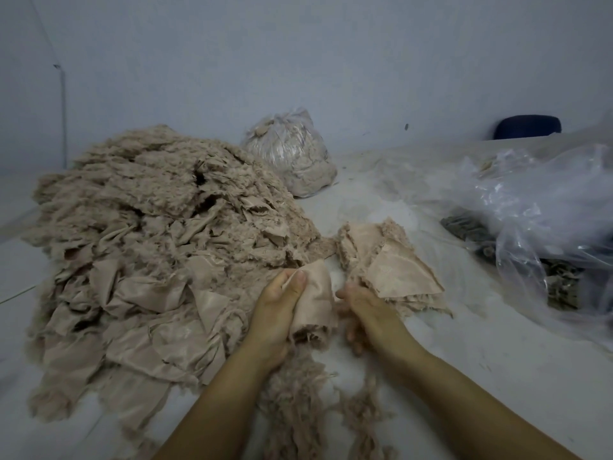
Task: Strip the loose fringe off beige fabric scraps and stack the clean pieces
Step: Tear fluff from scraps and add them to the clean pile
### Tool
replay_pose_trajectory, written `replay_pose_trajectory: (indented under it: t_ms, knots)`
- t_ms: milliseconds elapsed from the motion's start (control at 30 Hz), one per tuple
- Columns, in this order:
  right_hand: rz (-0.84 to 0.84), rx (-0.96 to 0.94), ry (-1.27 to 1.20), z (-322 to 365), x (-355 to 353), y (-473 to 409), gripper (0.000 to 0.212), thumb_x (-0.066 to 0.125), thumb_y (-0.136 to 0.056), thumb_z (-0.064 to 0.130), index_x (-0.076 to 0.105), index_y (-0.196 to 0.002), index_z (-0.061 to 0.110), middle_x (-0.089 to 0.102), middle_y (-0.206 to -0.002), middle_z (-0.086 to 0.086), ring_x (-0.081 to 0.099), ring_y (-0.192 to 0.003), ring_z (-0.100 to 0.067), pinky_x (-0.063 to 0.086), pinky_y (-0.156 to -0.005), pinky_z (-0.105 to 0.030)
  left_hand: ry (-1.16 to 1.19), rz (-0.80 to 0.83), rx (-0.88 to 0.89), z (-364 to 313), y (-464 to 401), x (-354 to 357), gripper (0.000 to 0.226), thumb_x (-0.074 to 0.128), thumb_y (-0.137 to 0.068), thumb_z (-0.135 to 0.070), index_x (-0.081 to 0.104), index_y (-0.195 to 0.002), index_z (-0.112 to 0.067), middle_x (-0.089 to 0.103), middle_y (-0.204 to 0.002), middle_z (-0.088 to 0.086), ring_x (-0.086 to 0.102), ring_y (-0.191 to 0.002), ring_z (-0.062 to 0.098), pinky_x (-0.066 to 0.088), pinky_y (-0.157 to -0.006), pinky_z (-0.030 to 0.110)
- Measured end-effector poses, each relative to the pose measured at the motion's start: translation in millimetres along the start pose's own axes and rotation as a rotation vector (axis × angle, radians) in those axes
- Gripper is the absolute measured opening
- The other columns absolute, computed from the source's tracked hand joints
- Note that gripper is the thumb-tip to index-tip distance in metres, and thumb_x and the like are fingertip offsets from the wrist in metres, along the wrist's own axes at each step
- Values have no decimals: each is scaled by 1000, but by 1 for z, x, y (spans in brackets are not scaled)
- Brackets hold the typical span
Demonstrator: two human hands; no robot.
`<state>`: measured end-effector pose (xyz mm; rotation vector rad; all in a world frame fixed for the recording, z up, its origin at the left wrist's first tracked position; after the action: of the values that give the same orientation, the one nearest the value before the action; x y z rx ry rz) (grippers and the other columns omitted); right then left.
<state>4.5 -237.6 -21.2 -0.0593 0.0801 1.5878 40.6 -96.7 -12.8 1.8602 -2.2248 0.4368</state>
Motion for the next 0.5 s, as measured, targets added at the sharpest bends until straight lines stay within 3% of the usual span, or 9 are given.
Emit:
replay_pose_trajectory:
  t_ms: [100, 167, 300, 333, 400, 500]
  knots:
    - [43, 9, -63, 0, 9, 3, 41, 56, -83, 54, 60, -94, 14, 60, -58, 6, 55, -48, -7, 43, -43, -21, 60, 92, -5, -2, 3, 5, 28, 59, -82, -31, 61, -96, -6, 69, -85, 13, 66, -74, 23, 57, -65, 31]
    - [23, -43, -158, 5, 7, 4, 24, 61, -90, 33, 57, -85, 10, 53, -50, 4, 47, -41, -8, 37, -39, -19, 14, 70, 10, 0, 3, 3, 28, 58, -83, -34, 63, -95, -8, 70, -86, 12, 67, -75, 21, 56, -64, 30]
    - [-207, -165, -57, 29, -33, -11, 18, 60, -93, 24, 58, -77, 17, 48, -46, 6, 39, -38, -8, 33, -38, -19, -64, -5, 14, 2, 1, 1, 38, 51, -86, -38, 60, -105, -7, 69, -96, 13, 66, -83, 23, 54, -72, 33]
    - [-252, -190, 18, 36, -47, -17, 21, 62, -92, 24, 58, -72, 18, 48, -45, 10, 41, -39, -8, 35, -40, -19, -132, -21, 26, 1, 2, 0, 33, 51, -87, -38, 58, -103, -11, 69, -91, 9, 65, -79, 21, 52, -68, 31]
    - [-306, -177, 193, 44, -77, -33, 31, 65, -89, 24, 50, -62, 18, 45, -46, 12, 43, -46, -10, 37, -49, -22, -479, -75, 174, -7, 4, -4, 9, 54, -92, -31, 57, -95, -23, 69, -79, -4, 66, -72, 10, 51, -62, 24]
    - [-338, -72, 479, 41, -111, -52, 37, 65, -85, 27, 41, -59, 18, 40, -53, 3, 40, -52, -15, 31, -52, -25, -975, -186, 471, -21, 9, -7, 8, 52, -96, -21, 59, -95, -26, 62, -88, -13, 59, -81, 1, 46, -68, 14]
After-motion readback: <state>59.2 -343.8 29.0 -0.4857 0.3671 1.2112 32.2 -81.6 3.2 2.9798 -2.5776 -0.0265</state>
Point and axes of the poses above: each hand's wrist, its own y-axis away from the middle knuckle, its own x-axis out of the palm, z = x × y, the point moved 5 cm from there along -y, towards the middle knuckle
